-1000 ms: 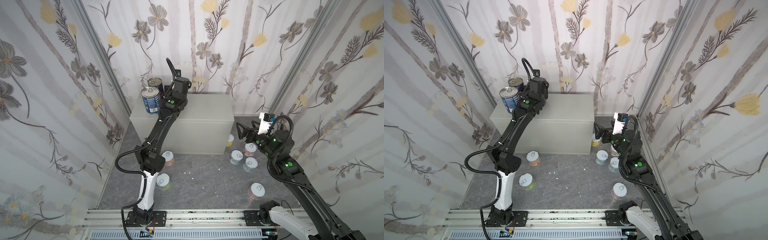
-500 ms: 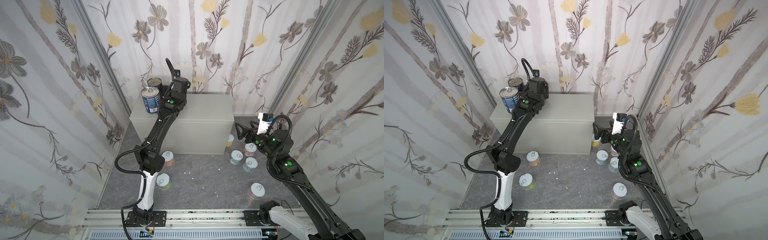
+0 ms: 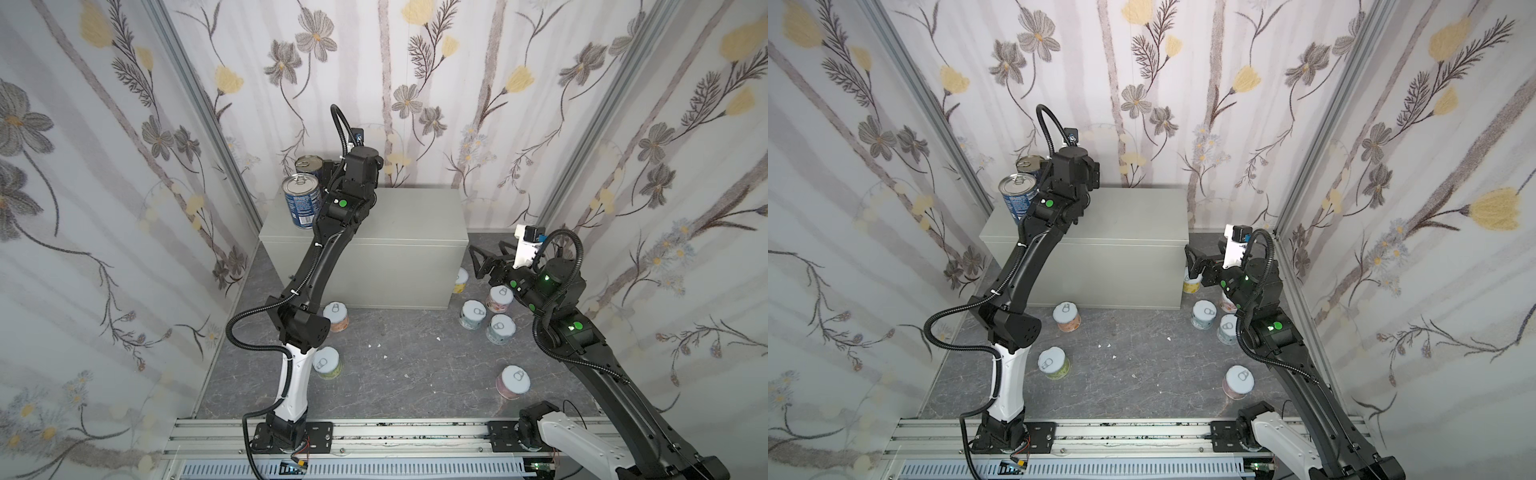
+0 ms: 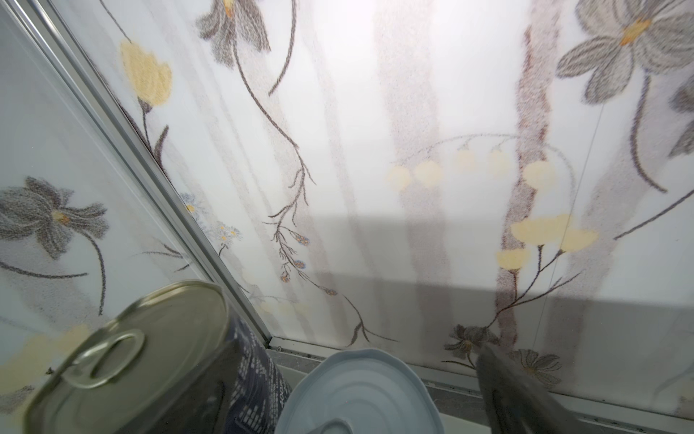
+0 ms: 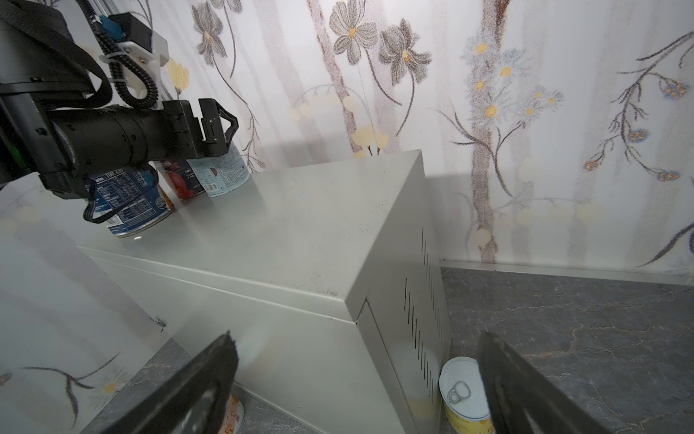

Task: Place and organize the canned foods onto the counter

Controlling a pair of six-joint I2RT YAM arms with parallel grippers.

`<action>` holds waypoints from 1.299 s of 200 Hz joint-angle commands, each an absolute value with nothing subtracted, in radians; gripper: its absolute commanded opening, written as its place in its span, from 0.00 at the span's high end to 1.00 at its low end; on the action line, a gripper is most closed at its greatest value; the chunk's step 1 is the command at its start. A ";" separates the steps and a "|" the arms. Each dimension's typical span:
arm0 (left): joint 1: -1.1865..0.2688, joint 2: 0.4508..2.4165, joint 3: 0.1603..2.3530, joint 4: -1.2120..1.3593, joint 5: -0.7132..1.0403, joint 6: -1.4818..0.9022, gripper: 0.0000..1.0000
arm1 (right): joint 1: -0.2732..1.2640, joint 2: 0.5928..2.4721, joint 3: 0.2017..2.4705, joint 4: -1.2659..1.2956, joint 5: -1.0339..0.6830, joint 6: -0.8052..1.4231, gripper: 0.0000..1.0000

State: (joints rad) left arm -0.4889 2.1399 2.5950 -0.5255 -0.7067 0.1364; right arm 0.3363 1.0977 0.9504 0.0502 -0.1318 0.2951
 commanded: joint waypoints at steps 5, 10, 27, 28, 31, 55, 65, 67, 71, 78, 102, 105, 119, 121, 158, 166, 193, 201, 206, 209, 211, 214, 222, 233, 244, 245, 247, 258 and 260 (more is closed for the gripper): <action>-0.534 2.101 2.607 -0.479 -0.727 0.187 0.00 | 0.337 1.090 0.965 0.066 -0.128 0.306 0.00; -0.545 2.094 2.605 -0.479 -0.729 0.193 0.00 | 0.337 1.084 0.965 0.063 -0.123 0.309 0.00; -0.586 2.059 2.579 -0.480 -0.732 0.202 0.00 | 0.337 1.055 0.958 0.059 -0.103 0.322 0.00; -0.588 2.057 2.577 -0.480 -0.732 0.202 0.00 | 0.336 1.053 0.958 0.059 -0.101 0.322 0.00; -0.595 2.050 2.570 -0.480 -0.733 0.202 0.00 | 0.336 1.047 0.956 0.056 -0.096 0.326 0.00; -0.656 1.985 2.486 -0.481 -0.729 0.182 0.00 | 0.336 0.998 0.953 0.019 -0.050 0.338 0.00; -0.680 1.955 2.443 -0.482 -0.723 0.167 0.00 | 0.335 0.974 0.950 -0.002 -0.033 0.341 0.00; -0.685 1.949 2.433 -0.482 -0.722 0.163 0.00 | 0.337 0.968 0.950 -0.005 -0.030 0.341 0.00; -0.693 1.937 2.414 -0.482 -0.719 0.154 0.00 | 0.335 0.959 0.948 -0.014 -0.024 0.342 0.00; -0.709 1.914 2.383 -0.483 -0.709 0.139 0.00 | 0.336 0.942 0.944 -0.032 -0.008 0.343 0.00; -0.762 1.837 2.272 -0.485 -0.683 0.093 0.00 | 0.333 0.881 0.935 -0.110 0.045 0.352 0.00; -0.768 1.826 2.258 -0.485 -0.681 0.090 0.00 | 0.333 0.875 0.934 -0.119 0.051 0.354 0.00; -0.803 1.779 2.185 -0.485 -0.684 0.068 0.00 | 0.328 0.843 0.925 -0.168 0.071 0.363 0.00; -0.808 1.772 2.174 -0.485 -0.683 0.064 0.00 | 0.329 0.839 0.923 -0.174 0.073 0.364 0.00; -0.873 1.608 1.934 -0.485 -0.668 -0.032 0.00 | 0.324 0.760 0.842 -0.236 0.102 0.416 0.00; -0.881 1.571 1.879 -0.485 -0.660 -0.059 0.00 | 0.325 0.753 0.823 -0.246 0.106 0.429 0.00; -0.909 1.456 1.704 -0.485 -0.658 -0.135 0.00 | 0.319 0.738 0.762 -0.259 0.107 0.462 0.00; -0.914 1.428 1.656 -0.485 -0.656 -0.156 0.00 | 0.318 0.735 0.727 -0.258 0.114 0.474 0.00; -0.919 1.409 1.629 -0.485 -0.651 -0.171 0.00 | 0.318 0.733 0.712 -0.256 0.117 0.483 0.00; -0.920 1.401 1.611 -0.485 -0.646 -0.180 0.00 | 0.316 0.733 0.704 -0.255 0.119 0.488 0.00; -0.922 1.395 1.599 -0.485 -0.642 -0.187 0.00 | 0.316 0.733 0.698 -0.252 0.119 0.492 0.00; -0.921 1.385 1.583 -0.485 -0.632 -0.198 0.00 | 0.317 0.734 0.689 -0.248 0.120 0.498 0.00; -0.923 1.363 1.537 -0.485 -0.605 -0.230 0.00 | 0.315 0.738 0.666 -0.239 0.119 0.511 0.00; -0.925 1.336 1.473 -0.483 -0.576 -0.273 0.00 | 0.311 0.749 0.634 -0.217 0.113 0.530 0.00; -0.930 1.314 1.408 -0.482 -0.562 -0.313 0.00 | 0.303 0.767 0.605 -0.194 0.096 0.545 0.00; -0.931 1.313 1.403 -0.482 -0.561 -0.315 0.00 | 0.302 0.769 0.603 -0.192 0.093 0.547 0.00; -0.931 1.310 1.391 -0.482 -0.560 -0.323 0.00 | 0.299 0.773 0.598 -0.188 0.087 0.548 0.00; -0.938 1.293 1.335 -0.480 -0.556 -0.358 0.00 | 0.283 0.800 0.576 -0.161 0.053 0.562 0.00; -0.941 1.290 1.324 -0.479 -0.557 -0.364 0.00 | 0.281 0.805 0.572 -0.157 0.045 0.565 0.00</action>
State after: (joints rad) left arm -0.9279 1.3201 1.4113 -0.5014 -0.5911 -0.2356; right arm 0.3012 0.7643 0.6106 -0.2485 0.1005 0.5102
